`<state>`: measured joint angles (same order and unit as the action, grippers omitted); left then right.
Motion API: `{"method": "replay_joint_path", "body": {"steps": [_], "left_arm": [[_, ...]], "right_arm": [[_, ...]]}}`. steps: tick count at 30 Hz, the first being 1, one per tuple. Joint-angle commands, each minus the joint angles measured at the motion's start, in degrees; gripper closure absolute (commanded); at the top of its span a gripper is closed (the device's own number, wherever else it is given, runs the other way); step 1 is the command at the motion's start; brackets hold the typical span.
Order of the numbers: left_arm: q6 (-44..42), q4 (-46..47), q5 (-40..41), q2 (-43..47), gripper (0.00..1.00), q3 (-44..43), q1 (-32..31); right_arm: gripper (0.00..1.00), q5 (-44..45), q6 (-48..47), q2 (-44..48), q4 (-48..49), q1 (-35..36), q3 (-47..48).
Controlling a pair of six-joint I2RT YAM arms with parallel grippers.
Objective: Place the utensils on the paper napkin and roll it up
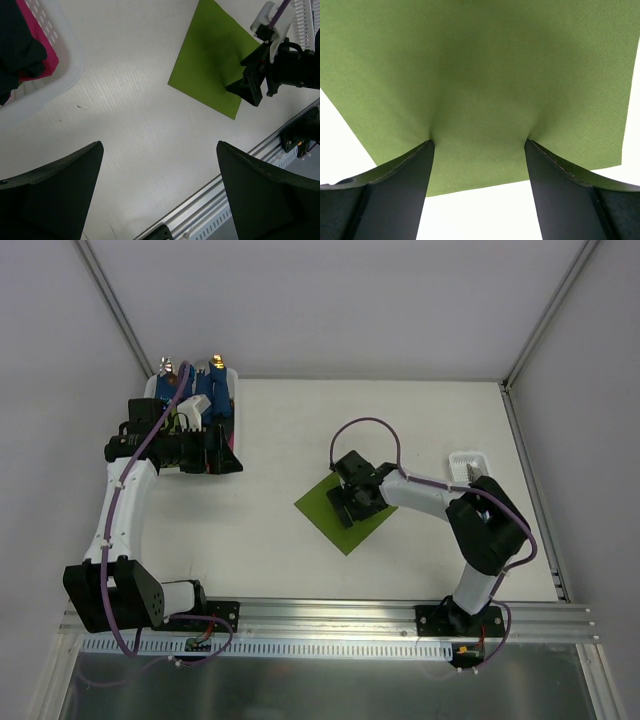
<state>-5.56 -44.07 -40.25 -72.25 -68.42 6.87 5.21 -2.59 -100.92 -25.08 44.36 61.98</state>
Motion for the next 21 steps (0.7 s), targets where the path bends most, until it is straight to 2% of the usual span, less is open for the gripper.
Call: {"method": "replay_joint_path", "body": {"steps": [1, 14, 18, 21], "left_arm": [[-1.4, -0.8, -2.2, -0.5, 0.01, -2.5, 0.8], [-1.4, -0.8, -3.3, -0.3, 0.01, -3.6, 0.8], [-1.2, -0.8, -3.3, -0.1, 0.01, -4.2, 0.8], [-0.9, -0.8, -3.4, -0.4, 0.01, -5.0, 0.8]], "right_arm": [[0.24, -4.4, -8.7, 2.6, -0.7, -0.4, 0.2], [0.21, -3.2, -9.8, 6.3, -3.0, -1.3, 4.1], [0.21, -2.4, -8.3, 11.6, -3.6, -1.9, 5.8], [0.21, -2.8, -5.5, 17.7, -5.1, -6.3, 6.3]]}}
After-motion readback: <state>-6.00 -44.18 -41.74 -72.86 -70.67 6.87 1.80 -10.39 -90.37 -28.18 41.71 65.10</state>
